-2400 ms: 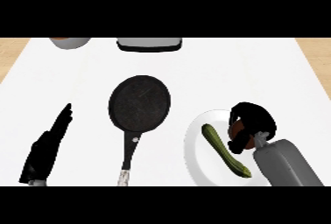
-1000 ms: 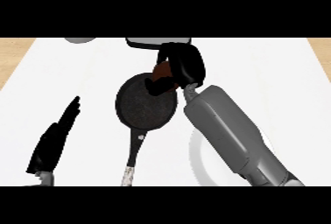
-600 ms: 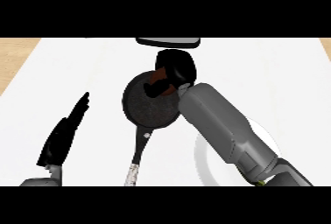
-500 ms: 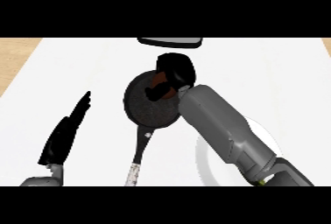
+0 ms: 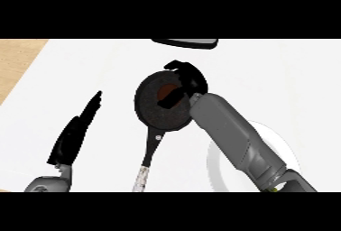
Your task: Pick the cupcake from the plate and place it in the pan
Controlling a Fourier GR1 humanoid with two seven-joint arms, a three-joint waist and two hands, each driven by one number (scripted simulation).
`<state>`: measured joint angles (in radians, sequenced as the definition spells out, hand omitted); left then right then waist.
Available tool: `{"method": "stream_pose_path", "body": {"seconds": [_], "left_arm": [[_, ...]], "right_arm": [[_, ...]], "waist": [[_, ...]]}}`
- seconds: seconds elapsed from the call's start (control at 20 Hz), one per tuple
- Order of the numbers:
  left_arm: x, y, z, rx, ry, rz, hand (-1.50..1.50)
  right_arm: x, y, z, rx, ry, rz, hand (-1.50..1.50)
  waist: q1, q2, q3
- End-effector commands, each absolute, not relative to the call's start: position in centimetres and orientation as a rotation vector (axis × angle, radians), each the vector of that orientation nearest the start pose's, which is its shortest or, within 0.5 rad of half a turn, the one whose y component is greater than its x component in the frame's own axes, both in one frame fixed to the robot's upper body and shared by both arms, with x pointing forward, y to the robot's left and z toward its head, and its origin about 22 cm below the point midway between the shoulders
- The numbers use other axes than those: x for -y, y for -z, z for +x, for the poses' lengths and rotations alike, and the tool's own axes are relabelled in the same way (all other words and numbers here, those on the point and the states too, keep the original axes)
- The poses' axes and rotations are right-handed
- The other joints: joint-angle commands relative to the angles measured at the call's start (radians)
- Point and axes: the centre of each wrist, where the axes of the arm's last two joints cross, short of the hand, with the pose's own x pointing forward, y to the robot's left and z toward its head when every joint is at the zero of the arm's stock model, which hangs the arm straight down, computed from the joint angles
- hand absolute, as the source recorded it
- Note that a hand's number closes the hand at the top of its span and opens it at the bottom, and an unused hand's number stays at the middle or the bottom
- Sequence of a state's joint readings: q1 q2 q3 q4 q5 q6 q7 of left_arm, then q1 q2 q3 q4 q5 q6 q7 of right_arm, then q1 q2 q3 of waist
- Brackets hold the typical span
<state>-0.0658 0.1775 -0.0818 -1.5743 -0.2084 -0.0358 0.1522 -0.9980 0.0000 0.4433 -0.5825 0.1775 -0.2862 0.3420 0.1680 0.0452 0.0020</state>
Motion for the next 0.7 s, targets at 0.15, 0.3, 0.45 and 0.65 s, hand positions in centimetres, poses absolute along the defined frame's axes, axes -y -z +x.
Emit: {"method": "stream_pose_path", "body": {"seconds": [0.15, 0.3, 0.45, 0.65], "left_arm": [[-24.5, -2.5, 26.2, 1.46, 0.389, 0.213, 0.0], [-26.0, -2.3, 25.6, 1.447, 0.383, 0.243, 0.0], [-26.1, -1.4, 25.8, 1.439, 0.353, 0.267, 0.0], [-26.7, -1.5, 25.1, 1.409, 0.333, 0.281, 0.0]], "right_arm": [[5.1, -5.8, 39.9, 1.491, -0.451, -0.351, -1.5], [5.5, -6.3, 40.5, 1.548, -0.293, -0.386, -1.5], [5.6, -7.1, 41.1, 1.555, -0.148, -0.412, -1.5], [7.3, -5.6, 41.5, 1.535, 0.003, -0.454, -1.5]], "waist": [[0.002, -0.004, 0.001], [-0.011, -0.011, 0.0], [-0.025, -0.01, -0.001], [-0.074, -0.02, 0.0]]}}
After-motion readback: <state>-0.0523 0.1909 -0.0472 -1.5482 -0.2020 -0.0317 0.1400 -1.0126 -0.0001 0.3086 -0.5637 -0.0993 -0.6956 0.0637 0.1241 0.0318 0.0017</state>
